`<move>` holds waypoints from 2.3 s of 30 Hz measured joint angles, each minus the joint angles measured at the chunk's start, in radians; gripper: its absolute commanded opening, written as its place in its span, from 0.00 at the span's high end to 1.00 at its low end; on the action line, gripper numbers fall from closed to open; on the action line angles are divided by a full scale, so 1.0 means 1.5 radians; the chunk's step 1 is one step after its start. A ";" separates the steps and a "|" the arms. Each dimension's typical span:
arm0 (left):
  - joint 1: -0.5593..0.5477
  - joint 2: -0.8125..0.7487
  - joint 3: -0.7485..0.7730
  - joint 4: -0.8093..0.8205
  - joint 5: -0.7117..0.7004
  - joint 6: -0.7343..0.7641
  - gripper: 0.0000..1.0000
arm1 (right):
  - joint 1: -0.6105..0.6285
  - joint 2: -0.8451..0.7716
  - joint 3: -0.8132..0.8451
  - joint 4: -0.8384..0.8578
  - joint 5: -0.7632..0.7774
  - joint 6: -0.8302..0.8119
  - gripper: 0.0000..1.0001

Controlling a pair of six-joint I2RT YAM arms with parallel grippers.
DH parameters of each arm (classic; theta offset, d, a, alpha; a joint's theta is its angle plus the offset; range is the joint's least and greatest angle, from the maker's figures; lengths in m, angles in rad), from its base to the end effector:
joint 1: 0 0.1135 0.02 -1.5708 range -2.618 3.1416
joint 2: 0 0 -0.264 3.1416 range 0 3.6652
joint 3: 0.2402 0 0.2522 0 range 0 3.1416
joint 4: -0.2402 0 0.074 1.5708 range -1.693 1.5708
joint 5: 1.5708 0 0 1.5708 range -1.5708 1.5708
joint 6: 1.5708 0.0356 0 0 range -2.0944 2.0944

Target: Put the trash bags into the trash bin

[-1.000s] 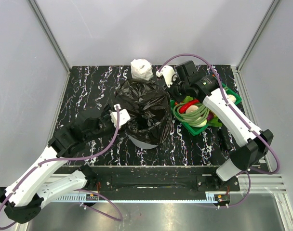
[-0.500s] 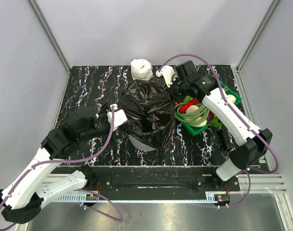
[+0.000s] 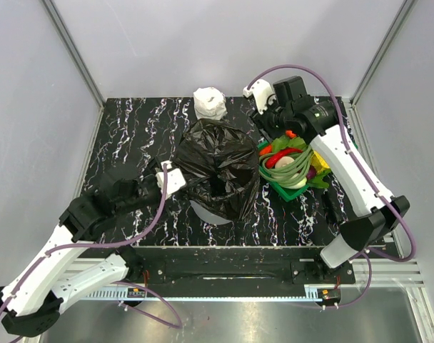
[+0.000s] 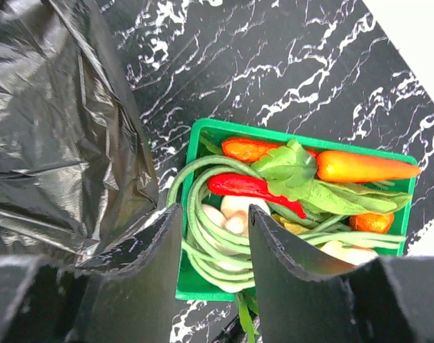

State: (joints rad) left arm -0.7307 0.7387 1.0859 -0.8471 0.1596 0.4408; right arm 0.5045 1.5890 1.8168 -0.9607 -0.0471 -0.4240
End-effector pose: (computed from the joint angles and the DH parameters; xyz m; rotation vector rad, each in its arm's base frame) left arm 0.0934 -0.0913 0.3787 1.2317 1.6781 -0.3427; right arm 0.2892 0.1616 0.4179 -1.0534 2.0497 0.0955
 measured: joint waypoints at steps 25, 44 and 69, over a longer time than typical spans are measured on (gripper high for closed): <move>0.005 0.034 -0.057 0.028 0.006 -0.005 0.25 | -0.001 0.241 0.299 -0.070 -0.244 0.049 0.33; 0.006 0.050 -0.057 0.038 0.016 -0.006 0.69 | -0.001 0.306 0.382 -0.100 -0.297 0.049 0.36; 0.006 0.055 -0.064 0.038 0.052 0.008 1.00 | -0.001 0.326 0.402 -0.109 -0.310 0.048 1.00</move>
State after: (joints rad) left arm -0.7223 0.8219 0.9901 -0.7902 0.2379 0.4526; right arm 0.5037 2.0773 2.4195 -1.1244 -0.5121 -0.3519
